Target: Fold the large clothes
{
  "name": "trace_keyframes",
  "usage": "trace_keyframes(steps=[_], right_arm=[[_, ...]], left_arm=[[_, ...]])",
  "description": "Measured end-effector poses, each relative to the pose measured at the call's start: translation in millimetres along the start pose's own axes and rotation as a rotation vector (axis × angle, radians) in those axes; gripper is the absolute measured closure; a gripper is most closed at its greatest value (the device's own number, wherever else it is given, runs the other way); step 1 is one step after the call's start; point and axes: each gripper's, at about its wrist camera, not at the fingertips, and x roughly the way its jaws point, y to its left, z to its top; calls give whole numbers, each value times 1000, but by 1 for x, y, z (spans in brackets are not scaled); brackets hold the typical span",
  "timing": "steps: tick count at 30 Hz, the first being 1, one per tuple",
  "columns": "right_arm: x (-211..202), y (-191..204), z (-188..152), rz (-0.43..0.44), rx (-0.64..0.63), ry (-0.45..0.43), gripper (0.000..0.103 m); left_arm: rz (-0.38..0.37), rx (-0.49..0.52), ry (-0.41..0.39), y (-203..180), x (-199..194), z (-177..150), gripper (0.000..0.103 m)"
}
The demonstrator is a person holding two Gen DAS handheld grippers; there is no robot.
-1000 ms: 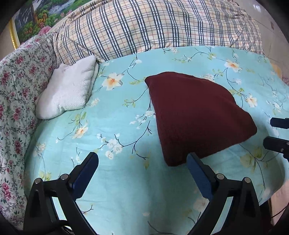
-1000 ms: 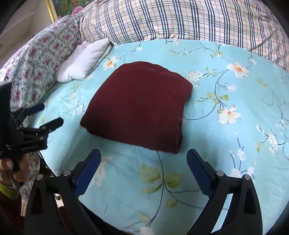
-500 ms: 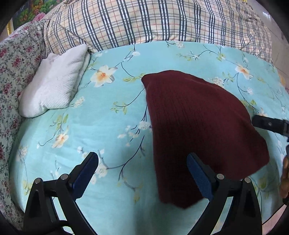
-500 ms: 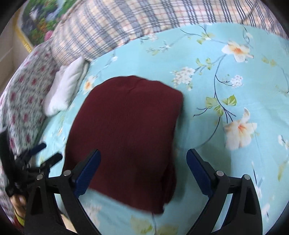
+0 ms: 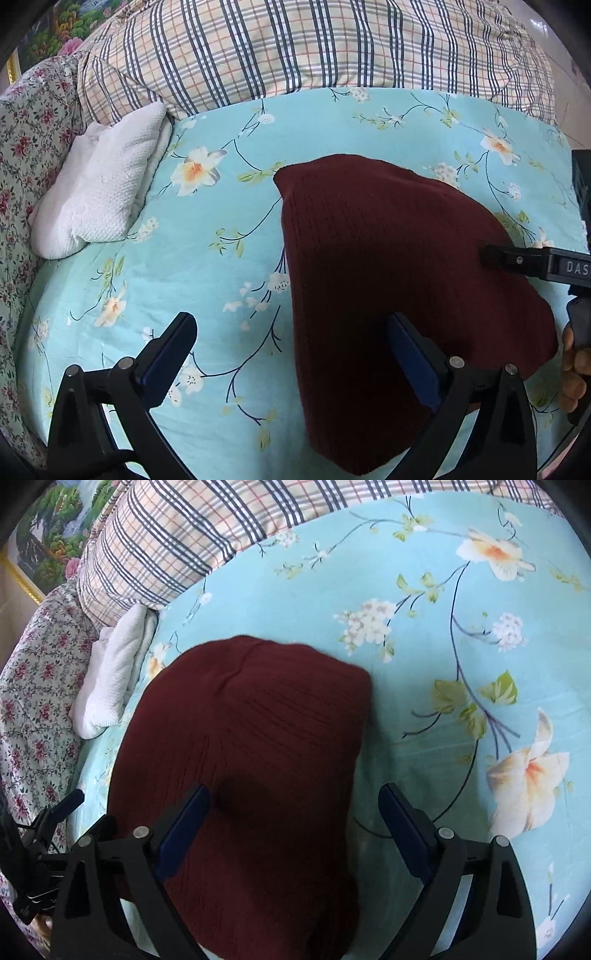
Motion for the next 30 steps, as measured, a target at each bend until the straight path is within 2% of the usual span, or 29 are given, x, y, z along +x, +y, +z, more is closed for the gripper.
trace_keyframes(steps=[2, 3, 4, 5, 7, 10, 12, 14, 20, 21, 23, 26, 27, 28, 29, 30], right_arm=[[6, -2, 0, 13, 9, 17, 14], [9, -3, 0, 20, 9, 20, 23], [11, -2, 0, 29, 8, 21, 49], [10, 0, 0, 39, 9, 17, 66], [-1, 7, 1, 10, -11, -36, 82], [-12, 15, 0, -13, -42, -80, 83], [-2, 9, -3, -35, -32, -46, 83], [8, 2, -6, -45, -17, -19, 77], [-15, 5, -7, -96, -28, -55, 69], [-19, 6, -8, -94, -31, -63, 63], [-17, 2, -5, -79, -9, -64, 26], [-5, -11, 1, -31, 57, -60, 26], [4, -18, 7, 14, 91, -52, 28], [11, -21, 11, 47, 114, -41, 47], [16, -21, 12, 55, 124, -30, 78], [18, -17, 14, 57, 121, -24, 78]], left_arm=[[-9, 2, 4, -1, 2, 1, 0], [-11, 3, 4, -1, 2, 1, 0], [-15, 3, 5, -1, 2, 2, 0], [-14, 2, 4, -1, 1, 3, 0], [-20, -1, -1, -1, 0, 4, 0], [-38, 5, 11, -4, 7, 2, 0], [-64, 1, 20, -5, 12, 0, 0], [-74, -2, 24, -5, 17, -2, 0], [-75, 2, 19, -7, 18, -4, 0], [-76, 3, 19, -7, 18, -4, 0], [-81, 3, 21, -7, 19, -4, 0], [-97, -5, 30, -5, 20, -4, 0], [-102, -7, 32, -4, 20, -3, 0], [-111, -10, 35, -3, 21, -3, 0], [-112, -12, 37, -2, 20, -2, 0], [-111, -12, 36, -2, 19, -2, 0]])
